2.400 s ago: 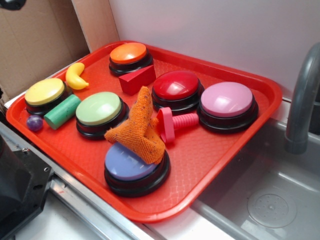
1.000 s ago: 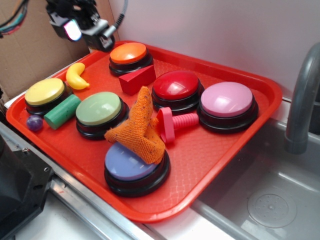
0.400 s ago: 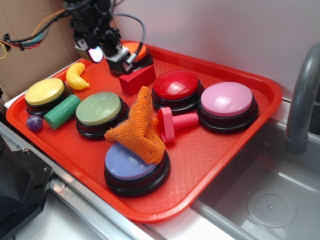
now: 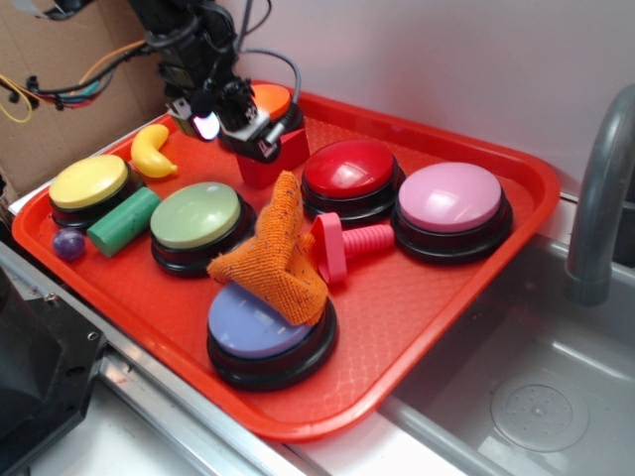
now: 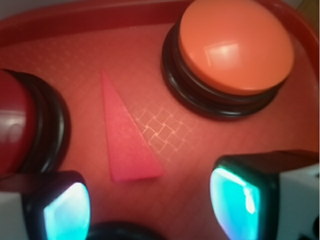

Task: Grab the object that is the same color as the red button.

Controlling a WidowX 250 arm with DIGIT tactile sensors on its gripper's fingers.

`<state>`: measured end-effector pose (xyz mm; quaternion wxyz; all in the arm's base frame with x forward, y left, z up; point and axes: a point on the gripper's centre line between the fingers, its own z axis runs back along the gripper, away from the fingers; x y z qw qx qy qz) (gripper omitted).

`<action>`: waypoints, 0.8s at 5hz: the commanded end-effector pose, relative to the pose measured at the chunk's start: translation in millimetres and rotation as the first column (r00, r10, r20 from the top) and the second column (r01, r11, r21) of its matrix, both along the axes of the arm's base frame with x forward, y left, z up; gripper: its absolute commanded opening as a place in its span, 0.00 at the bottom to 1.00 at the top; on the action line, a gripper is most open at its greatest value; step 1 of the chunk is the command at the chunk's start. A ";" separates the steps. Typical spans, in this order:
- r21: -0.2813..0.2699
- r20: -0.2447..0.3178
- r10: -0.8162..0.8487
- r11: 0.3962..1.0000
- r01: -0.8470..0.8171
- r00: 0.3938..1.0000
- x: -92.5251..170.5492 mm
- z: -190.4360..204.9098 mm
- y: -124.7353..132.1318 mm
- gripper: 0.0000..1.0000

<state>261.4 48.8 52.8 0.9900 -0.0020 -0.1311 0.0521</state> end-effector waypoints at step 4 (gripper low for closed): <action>0.008 0.014 -0.019 1.000 0.019 1.000 19.0 -19.2 5.1 1.00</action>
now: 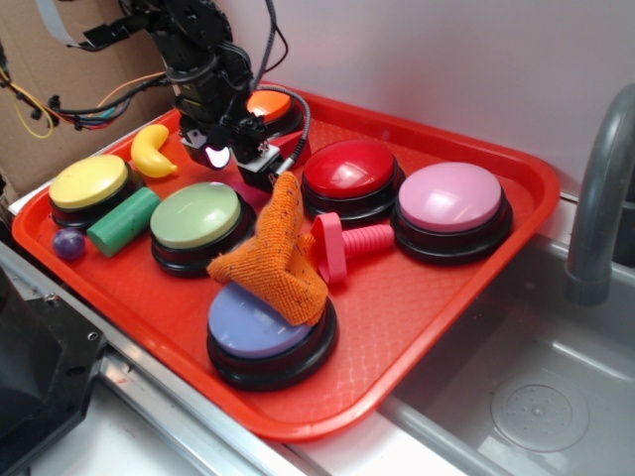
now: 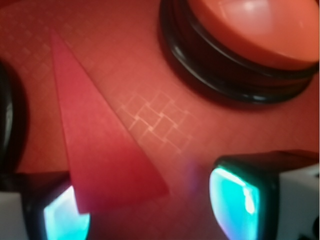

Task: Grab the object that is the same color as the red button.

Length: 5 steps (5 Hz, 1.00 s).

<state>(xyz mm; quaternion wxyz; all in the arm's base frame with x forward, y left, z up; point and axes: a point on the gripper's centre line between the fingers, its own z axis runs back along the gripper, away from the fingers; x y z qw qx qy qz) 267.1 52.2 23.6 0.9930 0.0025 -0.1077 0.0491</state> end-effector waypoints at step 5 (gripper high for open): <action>-0.011 -0.181 0.081 0.996 -0.085 0.980 -14.3 90.2 7.7 0.00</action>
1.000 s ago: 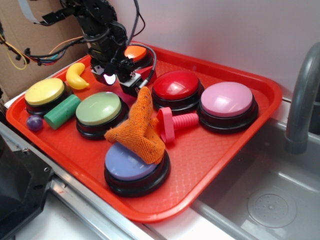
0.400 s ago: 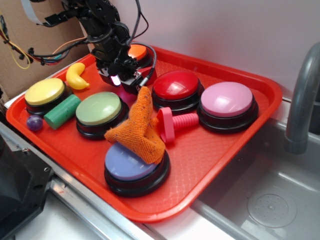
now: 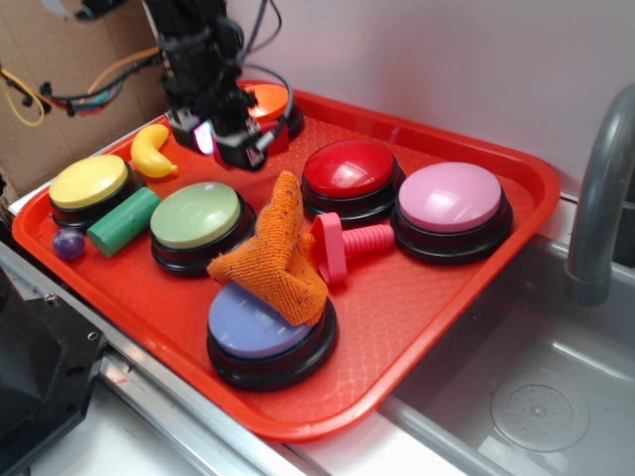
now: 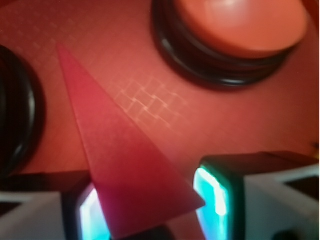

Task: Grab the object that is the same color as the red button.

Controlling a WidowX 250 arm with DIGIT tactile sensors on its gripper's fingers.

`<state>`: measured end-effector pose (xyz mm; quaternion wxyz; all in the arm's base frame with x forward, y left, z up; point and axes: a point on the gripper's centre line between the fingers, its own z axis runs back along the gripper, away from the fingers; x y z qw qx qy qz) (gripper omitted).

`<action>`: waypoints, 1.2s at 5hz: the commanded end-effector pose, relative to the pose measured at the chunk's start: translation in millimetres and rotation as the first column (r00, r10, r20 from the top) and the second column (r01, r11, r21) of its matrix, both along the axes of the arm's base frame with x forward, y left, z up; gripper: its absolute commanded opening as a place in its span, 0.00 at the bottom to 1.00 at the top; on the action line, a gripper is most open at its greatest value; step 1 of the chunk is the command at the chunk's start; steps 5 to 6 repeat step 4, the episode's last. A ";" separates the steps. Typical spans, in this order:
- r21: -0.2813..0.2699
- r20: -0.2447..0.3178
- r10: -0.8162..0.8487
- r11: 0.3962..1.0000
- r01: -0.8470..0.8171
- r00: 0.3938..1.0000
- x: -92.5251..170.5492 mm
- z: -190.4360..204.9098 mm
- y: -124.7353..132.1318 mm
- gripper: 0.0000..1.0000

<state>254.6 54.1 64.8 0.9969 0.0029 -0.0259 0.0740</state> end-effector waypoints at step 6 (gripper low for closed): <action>0.142 -0.002 0.158 0.978 -0.156 0.987 -40.0 103.9 -0.5 0.00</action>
